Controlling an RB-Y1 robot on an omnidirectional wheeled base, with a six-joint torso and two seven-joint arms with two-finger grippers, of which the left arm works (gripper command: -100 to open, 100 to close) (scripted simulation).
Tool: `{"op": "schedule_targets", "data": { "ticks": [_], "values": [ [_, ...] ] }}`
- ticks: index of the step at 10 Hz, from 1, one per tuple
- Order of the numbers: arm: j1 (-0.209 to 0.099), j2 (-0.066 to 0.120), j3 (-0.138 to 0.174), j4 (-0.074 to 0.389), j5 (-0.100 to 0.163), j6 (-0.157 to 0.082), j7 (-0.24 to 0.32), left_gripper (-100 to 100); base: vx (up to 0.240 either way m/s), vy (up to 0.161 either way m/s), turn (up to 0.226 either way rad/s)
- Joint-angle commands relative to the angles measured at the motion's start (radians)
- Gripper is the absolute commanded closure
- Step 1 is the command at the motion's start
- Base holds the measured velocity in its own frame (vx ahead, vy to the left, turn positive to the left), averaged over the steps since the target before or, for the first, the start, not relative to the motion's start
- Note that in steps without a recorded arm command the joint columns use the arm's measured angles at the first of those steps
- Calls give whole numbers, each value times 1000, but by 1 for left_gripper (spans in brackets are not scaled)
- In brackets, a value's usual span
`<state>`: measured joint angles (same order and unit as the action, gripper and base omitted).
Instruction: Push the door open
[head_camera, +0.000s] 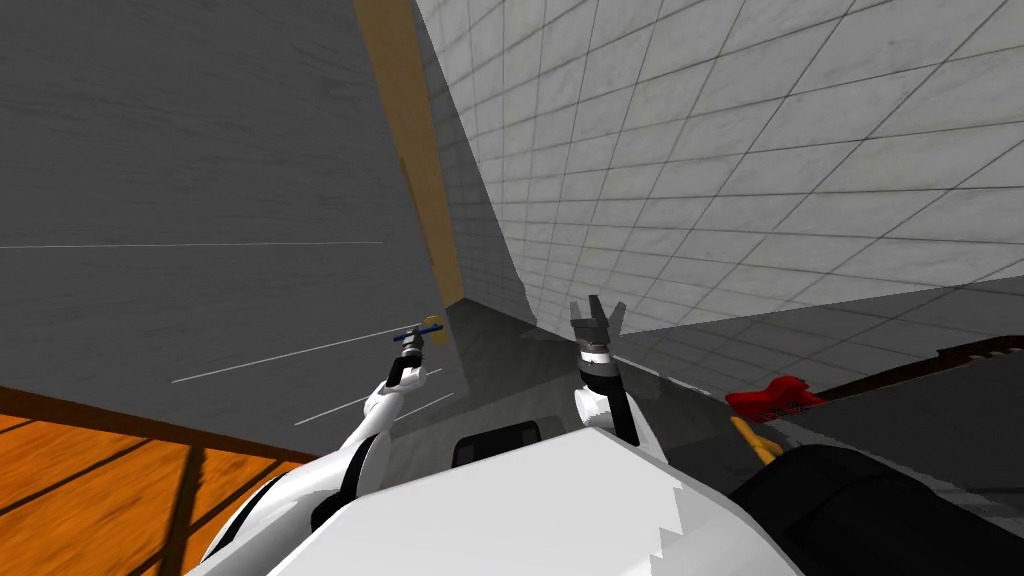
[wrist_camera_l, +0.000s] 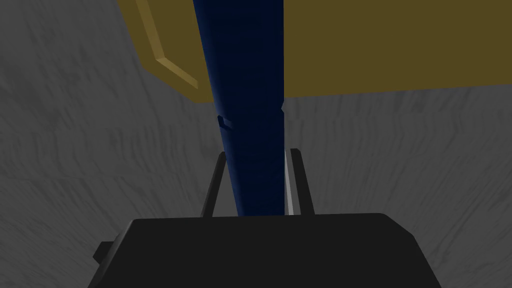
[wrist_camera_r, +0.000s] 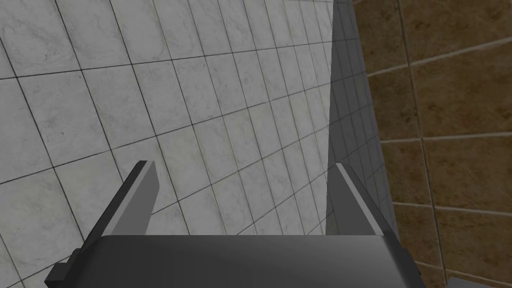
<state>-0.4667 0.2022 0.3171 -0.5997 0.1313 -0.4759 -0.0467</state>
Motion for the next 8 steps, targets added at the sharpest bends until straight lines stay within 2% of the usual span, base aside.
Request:
{"op": "schedule_targets", "data": {
  "ticks": [1,4,8],
  "values": [
    [2,-3,13,-10,4,4,-10,100,177,-75,54],
    [9,6,27,-8,8,4,-14,100,129,-46,45],
    [15,25,70,-5,24,1,-30,100,178,-49,56]
  ]
}}
